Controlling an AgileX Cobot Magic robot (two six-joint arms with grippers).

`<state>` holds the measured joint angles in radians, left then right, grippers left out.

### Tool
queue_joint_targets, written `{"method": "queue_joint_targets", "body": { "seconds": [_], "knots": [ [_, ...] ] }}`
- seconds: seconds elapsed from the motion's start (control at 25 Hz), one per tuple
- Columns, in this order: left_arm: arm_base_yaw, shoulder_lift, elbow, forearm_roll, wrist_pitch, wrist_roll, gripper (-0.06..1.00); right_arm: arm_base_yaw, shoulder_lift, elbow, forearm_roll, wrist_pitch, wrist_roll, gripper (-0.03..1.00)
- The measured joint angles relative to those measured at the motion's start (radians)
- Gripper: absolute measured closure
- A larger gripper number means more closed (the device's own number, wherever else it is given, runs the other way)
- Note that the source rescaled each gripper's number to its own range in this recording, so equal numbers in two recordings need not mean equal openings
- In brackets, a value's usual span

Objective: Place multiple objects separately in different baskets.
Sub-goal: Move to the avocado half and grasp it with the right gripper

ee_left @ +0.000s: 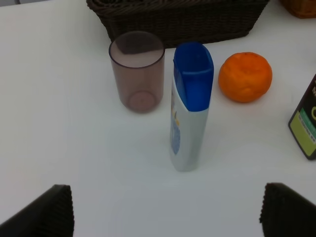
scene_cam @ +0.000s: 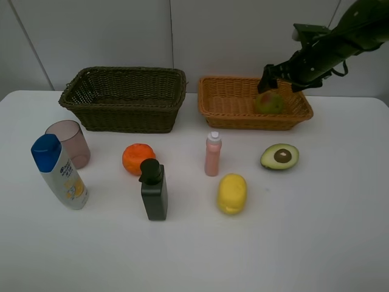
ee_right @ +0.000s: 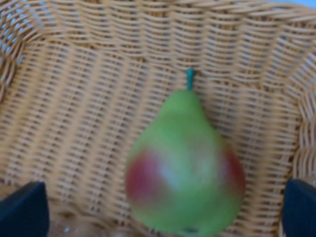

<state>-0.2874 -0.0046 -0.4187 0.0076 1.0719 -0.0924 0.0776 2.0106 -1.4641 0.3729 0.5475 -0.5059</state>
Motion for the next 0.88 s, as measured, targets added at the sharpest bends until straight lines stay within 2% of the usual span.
{"method": "queue_joint_targets", "body": {
  "seconds": [0.24, 0.6, 0.72, 0.88],
  "knots": [
    [0.0, 0.0, 0.0, 0.0, 0.0, 0.0, -0.05, 0.007, -0.08, 0.0, -0.091, 0.144, -0.036, -0.03],
    [0.0, 0.0, 0.0, 0.0, 0.0, 0.0, -0.05, 0.077, -0.178, 0.0, -0.176, 0.473, -0.297, -0.03],
    [0.0, 0.0, 0.0, 0.0, 0.0, 0.0, -0.05, 0.112, -0.178, 0.0, -0.181, 0.537, -0.359, -0.03],
    [0.0, 0.0, 0.0, 0.0, 0.0, 0.0, -0.05, 0.159, -0.178, 0.0, -0.229, 0.554, -0.377, -0.03]
  ]
}}
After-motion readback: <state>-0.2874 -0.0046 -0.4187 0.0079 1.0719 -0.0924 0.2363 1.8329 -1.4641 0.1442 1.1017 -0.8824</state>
